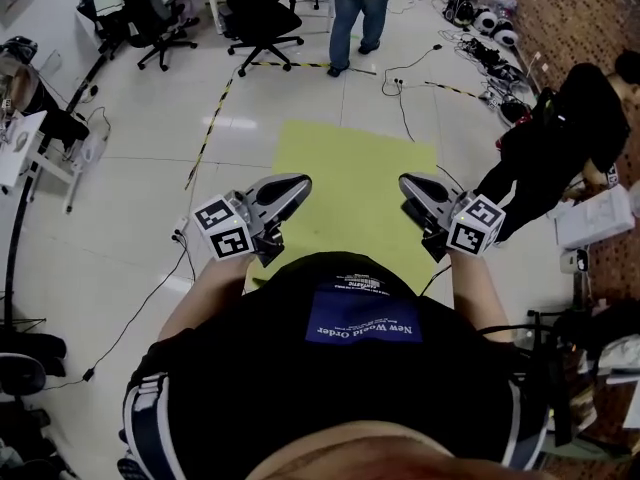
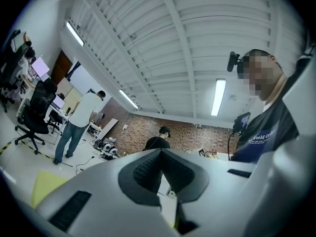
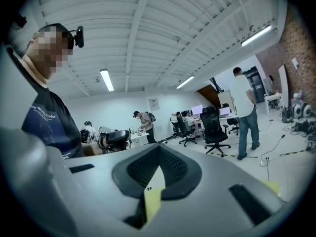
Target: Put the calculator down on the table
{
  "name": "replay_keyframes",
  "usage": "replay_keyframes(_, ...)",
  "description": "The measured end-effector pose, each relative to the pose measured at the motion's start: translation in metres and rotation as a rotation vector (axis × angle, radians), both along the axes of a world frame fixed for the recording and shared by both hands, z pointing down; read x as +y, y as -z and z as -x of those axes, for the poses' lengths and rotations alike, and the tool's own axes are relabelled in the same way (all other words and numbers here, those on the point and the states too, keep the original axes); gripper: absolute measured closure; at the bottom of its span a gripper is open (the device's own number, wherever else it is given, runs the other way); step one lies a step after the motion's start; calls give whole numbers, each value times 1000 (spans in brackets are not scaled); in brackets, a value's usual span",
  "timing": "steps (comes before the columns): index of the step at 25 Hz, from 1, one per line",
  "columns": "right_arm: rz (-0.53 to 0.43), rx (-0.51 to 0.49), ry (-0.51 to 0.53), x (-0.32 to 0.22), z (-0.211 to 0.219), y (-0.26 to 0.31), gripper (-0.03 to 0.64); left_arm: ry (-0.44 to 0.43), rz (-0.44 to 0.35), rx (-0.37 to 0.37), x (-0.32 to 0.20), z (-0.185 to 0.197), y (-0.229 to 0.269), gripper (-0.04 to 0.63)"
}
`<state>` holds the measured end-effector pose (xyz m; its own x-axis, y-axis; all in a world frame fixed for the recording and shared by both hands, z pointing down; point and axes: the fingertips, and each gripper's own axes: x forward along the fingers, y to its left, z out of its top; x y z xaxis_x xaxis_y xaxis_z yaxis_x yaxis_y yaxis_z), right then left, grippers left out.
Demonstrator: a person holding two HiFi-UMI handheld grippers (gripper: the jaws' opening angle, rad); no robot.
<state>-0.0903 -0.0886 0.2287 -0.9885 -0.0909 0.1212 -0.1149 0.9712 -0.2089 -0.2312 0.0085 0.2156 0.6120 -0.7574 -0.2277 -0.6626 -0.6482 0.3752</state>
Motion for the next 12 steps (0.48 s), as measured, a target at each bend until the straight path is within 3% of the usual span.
replay_keyframes(12,10,-6,9,3,-2,-3,630,-33,19,-7,-2,-8,-3,589)
